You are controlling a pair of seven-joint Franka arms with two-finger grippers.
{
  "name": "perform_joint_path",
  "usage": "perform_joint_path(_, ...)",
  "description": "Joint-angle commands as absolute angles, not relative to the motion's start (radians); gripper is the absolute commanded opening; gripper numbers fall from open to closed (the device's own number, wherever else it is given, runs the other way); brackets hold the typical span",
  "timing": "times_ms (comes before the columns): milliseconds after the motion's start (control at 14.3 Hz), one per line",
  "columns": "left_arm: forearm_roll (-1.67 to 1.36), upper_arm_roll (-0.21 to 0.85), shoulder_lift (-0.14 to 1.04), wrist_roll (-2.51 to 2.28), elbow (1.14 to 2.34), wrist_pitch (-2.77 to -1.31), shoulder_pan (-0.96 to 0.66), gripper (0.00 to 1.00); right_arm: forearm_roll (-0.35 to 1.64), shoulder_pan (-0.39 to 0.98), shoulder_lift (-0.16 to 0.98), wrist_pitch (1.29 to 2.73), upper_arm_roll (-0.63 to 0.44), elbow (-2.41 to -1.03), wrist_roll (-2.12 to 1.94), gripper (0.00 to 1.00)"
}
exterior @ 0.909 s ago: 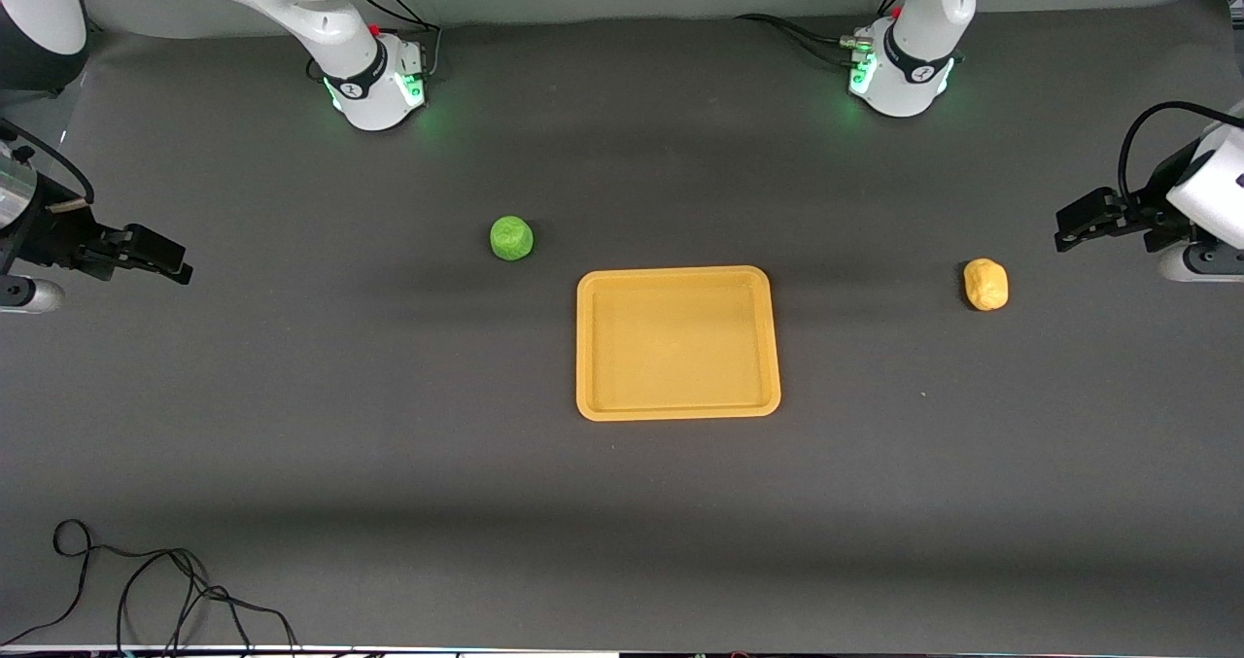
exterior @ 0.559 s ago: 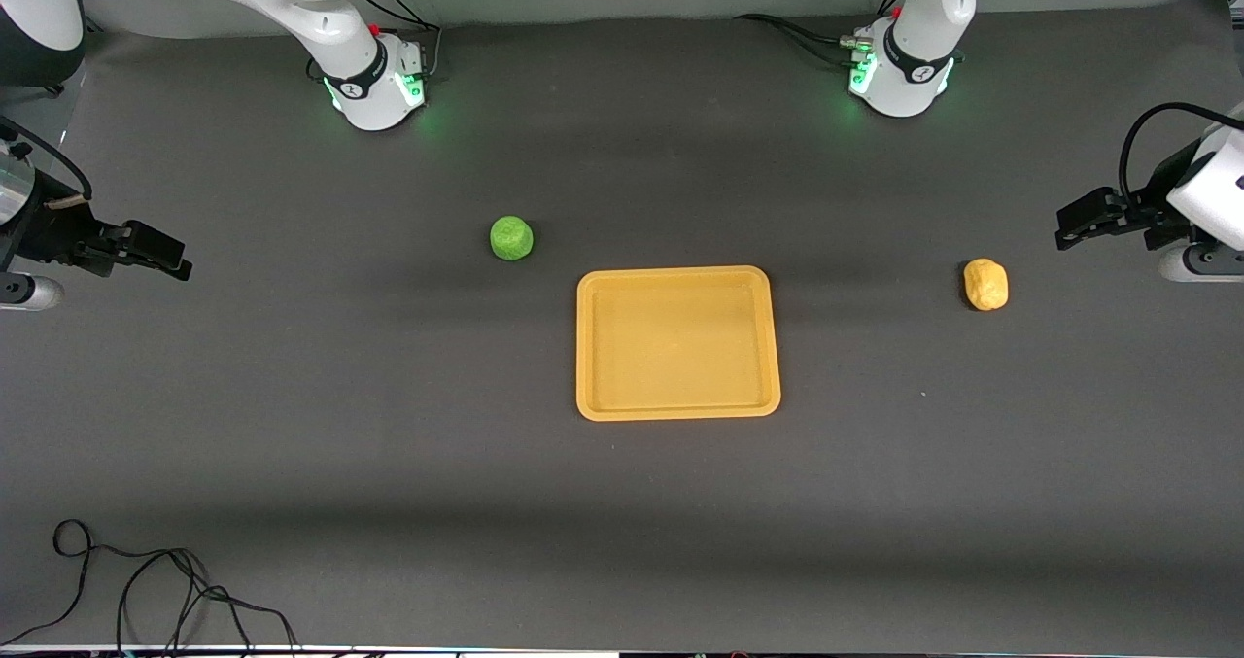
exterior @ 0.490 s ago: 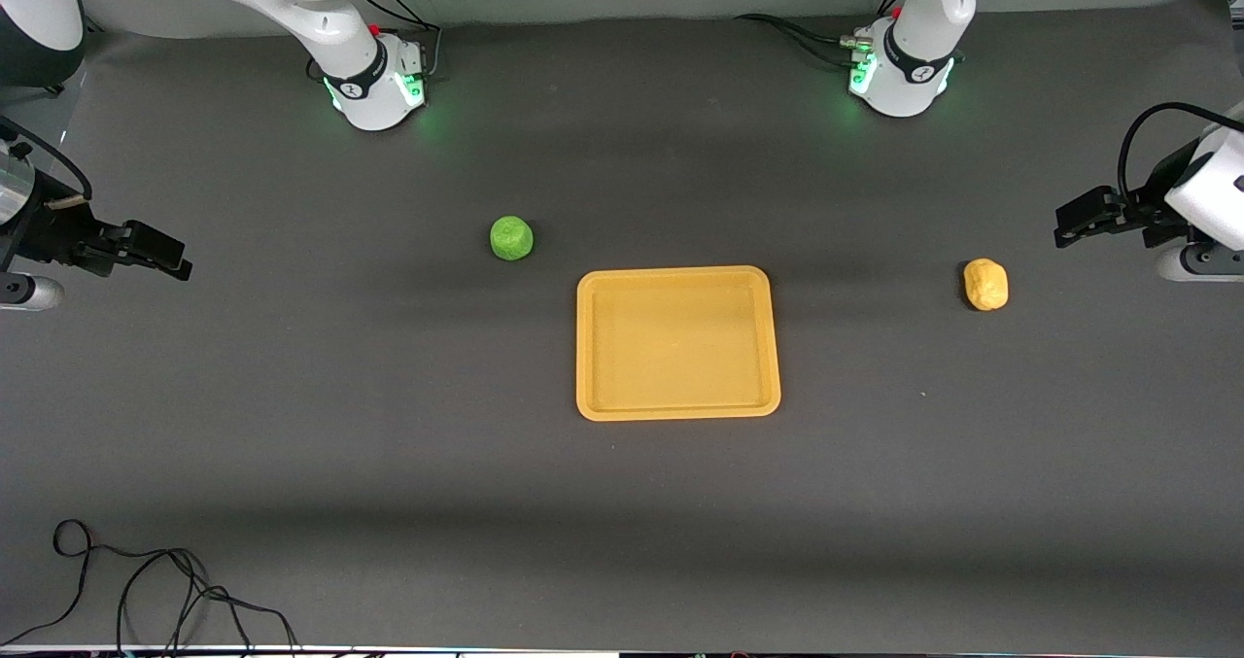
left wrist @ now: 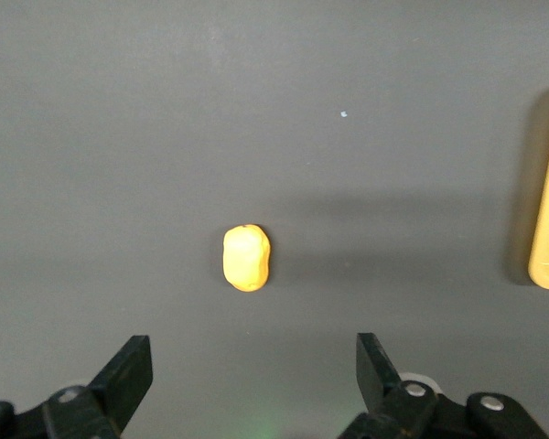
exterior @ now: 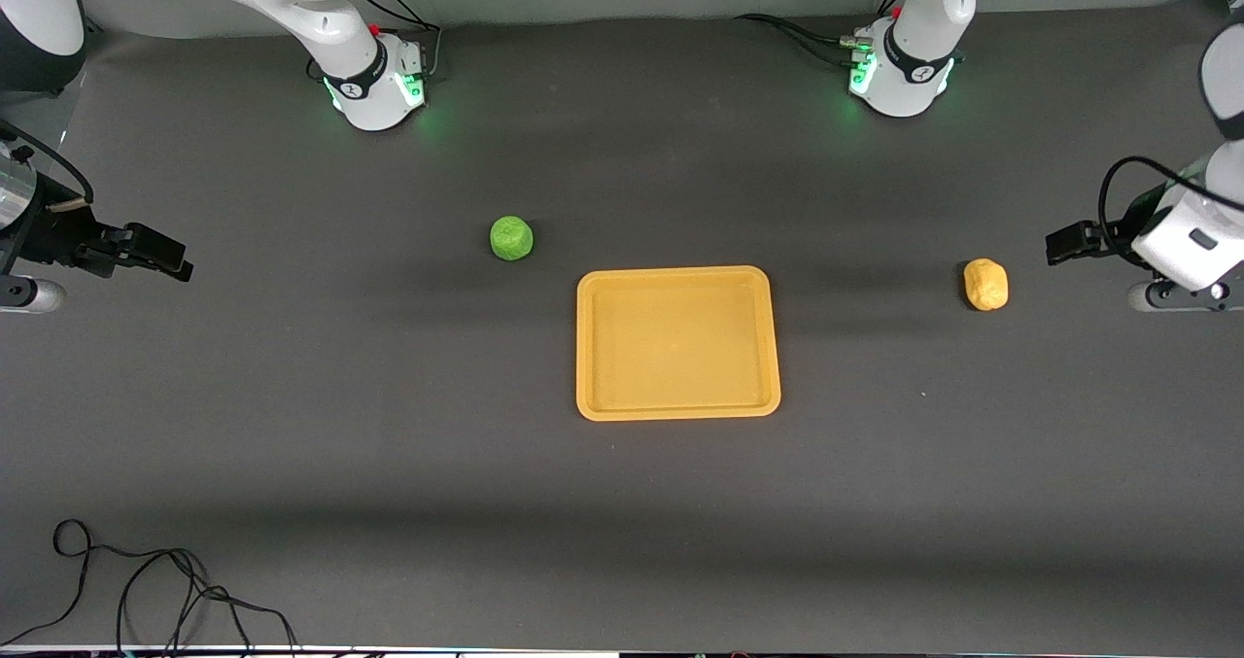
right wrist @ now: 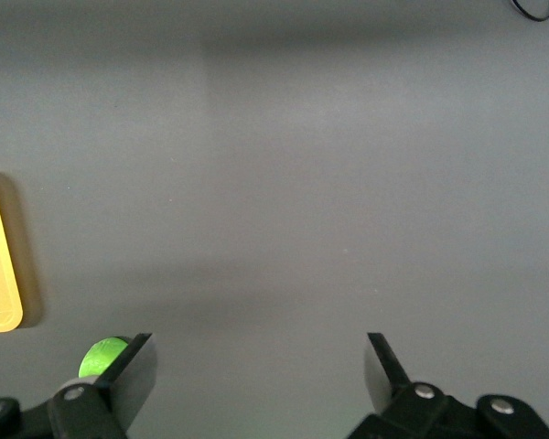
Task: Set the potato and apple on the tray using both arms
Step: 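Move the left gripper toward the yellow potato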
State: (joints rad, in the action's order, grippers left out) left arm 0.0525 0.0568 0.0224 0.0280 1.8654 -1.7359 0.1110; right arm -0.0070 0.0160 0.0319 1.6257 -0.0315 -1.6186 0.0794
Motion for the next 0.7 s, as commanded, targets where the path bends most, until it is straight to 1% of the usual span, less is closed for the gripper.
perform_joint_path(0, 0.060, 0.060, -0.006, 0.055, 2.029, -1.868, 0.152, 0.95, -0.005, 0.023, 0.034, 1.609, -0.038, -1.605, 0.069, 1.00)
perform_joint_path(70, 0.061, 0.058, -0.003, 0.055, 2.060, -1.893, 0.153, 0.93, -0.005, 0.026, 0.031, 1.609, -0.038, -1.609, 0.069, 1.00)
perform_joint_path(140, 0.060, 0.057, -0.003, 0.052, 2.098, -1.899, 0.156, 0.93, -0.003, 0.028, 0.032, 1.611, -0.037, -1.609, 0.069, 1.00)
perform_joint_path(210, 0.058, 0.052, -0.006, 0.054, 2.156, -1.904, 0.172, 0.92, -0.002, 0.029, 0.032, 1.614, -0.032, -1.614, 0.069, 1.00)
perform_joint_path(280, 0.060, 0.052, -0.008, 0.060, 2.216, -1.936, 0.204, 0.90, 0.006, 0.047, 0.031, 1.617, -0.029, -1.618, 0.069, 1.00)
perform_joint_path(420, 0.058, 0.051, 0.003, 0.130, 2.310, -2.043, 0.222, 0.89, 0.009, 0.074, 0.029, 1.632, -0.031, -1.634, 0.075, 1.00)
perform_joint_path(490, 0.058, 0.051, 0.015, 0.167, 2.334, -2.068, 0.244, 0.89, 0.009, 0.084, 0.028, 1.632, -0.031, -1.640, 0.086, 1.00)
perform_joint_path(629, 0.040, 0.051, 0.063, 0.260, 2.341, -2.082, 0.293, 0.89, 0.011, 0.112, 0.023, 1.634, -0.031, -1.644, 0.094, 1.00)
